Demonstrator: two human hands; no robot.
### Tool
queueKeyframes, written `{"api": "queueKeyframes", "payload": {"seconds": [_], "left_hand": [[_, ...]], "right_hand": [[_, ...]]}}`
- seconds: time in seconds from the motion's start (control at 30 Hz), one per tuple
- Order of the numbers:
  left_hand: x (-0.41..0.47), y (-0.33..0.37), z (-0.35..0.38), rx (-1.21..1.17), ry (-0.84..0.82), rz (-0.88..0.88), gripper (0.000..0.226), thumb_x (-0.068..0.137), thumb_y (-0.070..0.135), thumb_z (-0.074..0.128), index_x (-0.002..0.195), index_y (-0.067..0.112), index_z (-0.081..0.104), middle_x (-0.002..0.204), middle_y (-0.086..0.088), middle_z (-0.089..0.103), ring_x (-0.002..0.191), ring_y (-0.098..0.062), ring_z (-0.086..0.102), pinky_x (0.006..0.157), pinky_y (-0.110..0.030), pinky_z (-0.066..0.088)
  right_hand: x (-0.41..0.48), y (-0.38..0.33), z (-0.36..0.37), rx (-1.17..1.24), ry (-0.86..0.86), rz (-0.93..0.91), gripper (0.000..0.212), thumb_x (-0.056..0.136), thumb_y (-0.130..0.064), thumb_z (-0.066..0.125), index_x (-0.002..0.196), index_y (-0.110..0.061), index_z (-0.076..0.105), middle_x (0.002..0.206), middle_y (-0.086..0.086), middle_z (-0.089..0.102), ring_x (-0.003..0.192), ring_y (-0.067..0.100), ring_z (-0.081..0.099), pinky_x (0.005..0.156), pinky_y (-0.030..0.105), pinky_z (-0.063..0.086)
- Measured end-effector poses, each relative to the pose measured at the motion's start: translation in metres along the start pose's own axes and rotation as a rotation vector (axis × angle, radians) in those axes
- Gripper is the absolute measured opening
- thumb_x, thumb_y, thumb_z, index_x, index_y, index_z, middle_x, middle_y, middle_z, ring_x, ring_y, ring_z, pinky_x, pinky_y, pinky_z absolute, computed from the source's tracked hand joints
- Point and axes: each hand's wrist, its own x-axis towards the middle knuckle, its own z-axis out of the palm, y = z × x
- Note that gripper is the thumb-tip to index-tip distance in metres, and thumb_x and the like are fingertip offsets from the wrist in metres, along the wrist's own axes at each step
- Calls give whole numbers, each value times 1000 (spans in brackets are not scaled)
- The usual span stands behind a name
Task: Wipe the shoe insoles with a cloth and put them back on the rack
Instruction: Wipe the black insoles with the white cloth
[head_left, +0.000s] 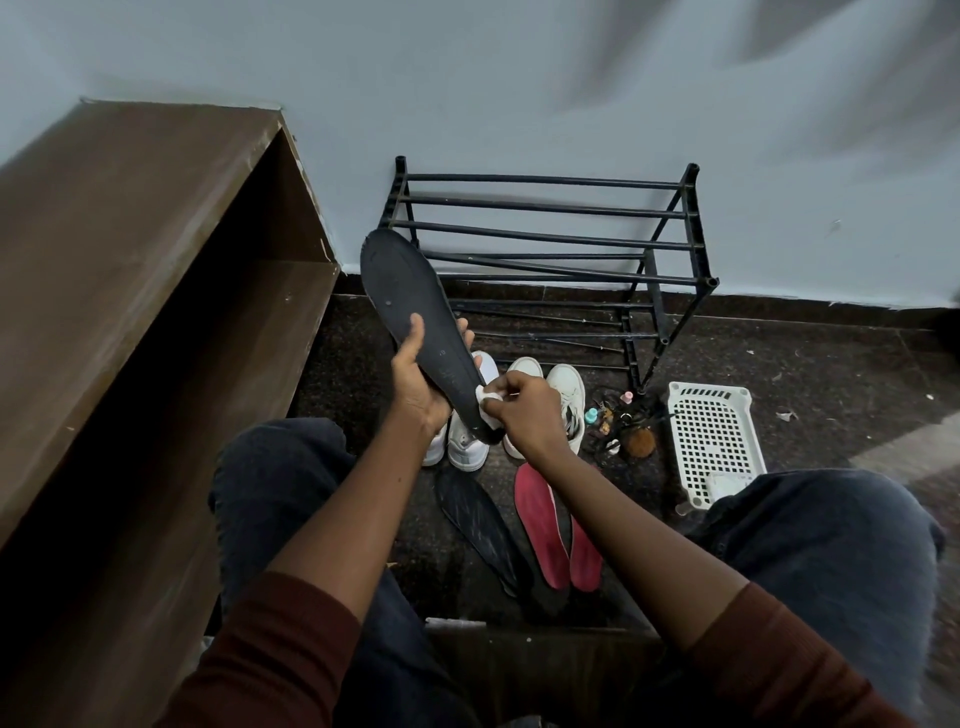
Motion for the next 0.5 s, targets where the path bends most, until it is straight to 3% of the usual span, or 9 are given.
{"api": "queueKeyframes", "payload": {"seconds": [0.07,0.13,0.2,0.27,0.33,0.5], "left_hand": [[-3,-7,4,92,6,-70,53,94,42,45,130,3,50,122,-9,60,118,-24,54,85,-37,49],[-7,-16,5,118,-20,-148,59,92,42,47,135,2,46,135,-13,52,125,-28,48,89,-39,50],[-9,-22,3,104,-21,-154,57,93,43,46,134,4,47,131,-13,57,122,-30,51,90,-42,50],[-9,-22,0,74,-29,-144,49,96,46,38,117,6,58,113,-9,67,119,-29,53,96,-44,46],[-7,-21,-4,50,-30,-145,54,96,53,33,106,9,62,109,-6,68,120,-29,53,104,-48,39],[-1,-15,-13,-73,-48,-154,66,92,65,26,119,12,54,118,-3,60,112,-26,57,87,-43,45]], "right_hand": [[-1,-3,4,5,39,-20,10,78,-7,66,87,-9,68,76,-1,62,72,11,56,57,9,37],[-1,-6,10,-21,51,-49,13,81,-8,63,92,-7,68,80,3,65,74,13,57,56,9,36],[-2,-9,14,-119,20,-112,18,83,-6,57,98,-2,67,91,14,68,84,24,61,68,21,43],[-3,-10,16,-248,-39,-220,23,85,-3,53,103,-1,66,103,21,65,94,33,60,78,34,47],[-7,-9,15,-357,-107,-382,25,87,-1,50,106,-2,65,111,21,61,99,36,58,82,40,47],[-12,0,4,-390,-256,-655,24,79,9,55,99,2,67,100,19,65,90,33,62,81,30,42]]}}
